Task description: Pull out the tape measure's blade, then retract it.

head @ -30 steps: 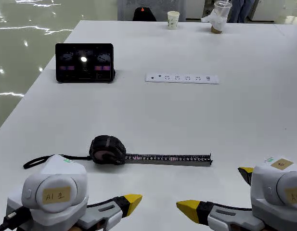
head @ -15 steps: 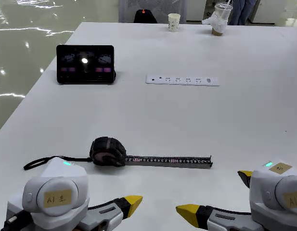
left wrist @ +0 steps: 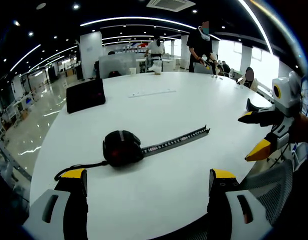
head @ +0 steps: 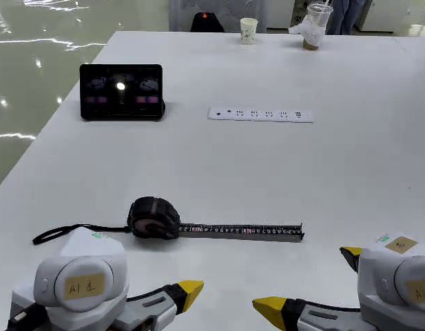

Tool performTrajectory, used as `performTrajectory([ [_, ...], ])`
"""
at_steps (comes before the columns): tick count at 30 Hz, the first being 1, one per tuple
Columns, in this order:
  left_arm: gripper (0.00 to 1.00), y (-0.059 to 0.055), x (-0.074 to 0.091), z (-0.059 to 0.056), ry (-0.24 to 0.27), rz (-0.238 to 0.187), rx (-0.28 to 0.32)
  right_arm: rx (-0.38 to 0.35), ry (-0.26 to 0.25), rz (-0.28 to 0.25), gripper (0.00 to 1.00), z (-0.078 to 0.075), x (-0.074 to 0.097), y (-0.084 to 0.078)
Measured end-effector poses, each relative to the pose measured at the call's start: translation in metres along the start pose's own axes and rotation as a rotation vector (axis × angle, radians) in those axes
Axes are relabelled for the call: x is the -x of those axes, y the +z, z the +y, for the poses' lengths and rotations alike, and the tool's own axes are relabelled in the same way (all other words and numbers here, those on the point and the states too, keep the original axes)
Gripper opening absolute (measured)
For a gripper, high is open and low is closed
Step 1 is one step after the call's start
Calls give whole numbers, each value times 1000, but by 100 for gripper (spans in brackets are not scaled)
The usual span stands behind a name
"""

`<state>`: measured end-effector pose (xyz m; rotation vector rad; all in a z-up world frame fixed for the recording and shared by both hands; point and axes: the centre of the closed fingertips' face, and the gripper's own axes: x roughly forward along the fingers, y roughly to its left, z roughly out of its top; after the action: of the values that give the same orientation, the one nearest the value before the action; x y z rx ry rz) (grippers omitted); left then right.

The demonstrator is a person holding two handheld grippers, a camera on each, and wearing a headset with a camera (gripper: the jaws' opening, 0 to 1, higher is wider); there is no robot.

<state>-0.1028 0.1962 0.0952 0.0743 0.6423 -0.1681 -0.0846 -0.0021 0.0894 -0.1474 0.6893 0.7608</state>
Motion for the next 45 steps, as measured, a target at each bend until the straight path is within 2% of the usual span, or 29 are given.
performTrajectory([
  [20, 99, 1, -9, 7, 22, -5, 10, 60, 74, 16, 95, 2, -9, -4],
  [33, 98, 3, -20, 16, 38, -5, 25, 113, 89, 32, 91, -15, -16, -7],
  [45, 97, 4, -37, 20, 41, -3, 36, 169, 106, 51, 84, -32, -22, -16],
])
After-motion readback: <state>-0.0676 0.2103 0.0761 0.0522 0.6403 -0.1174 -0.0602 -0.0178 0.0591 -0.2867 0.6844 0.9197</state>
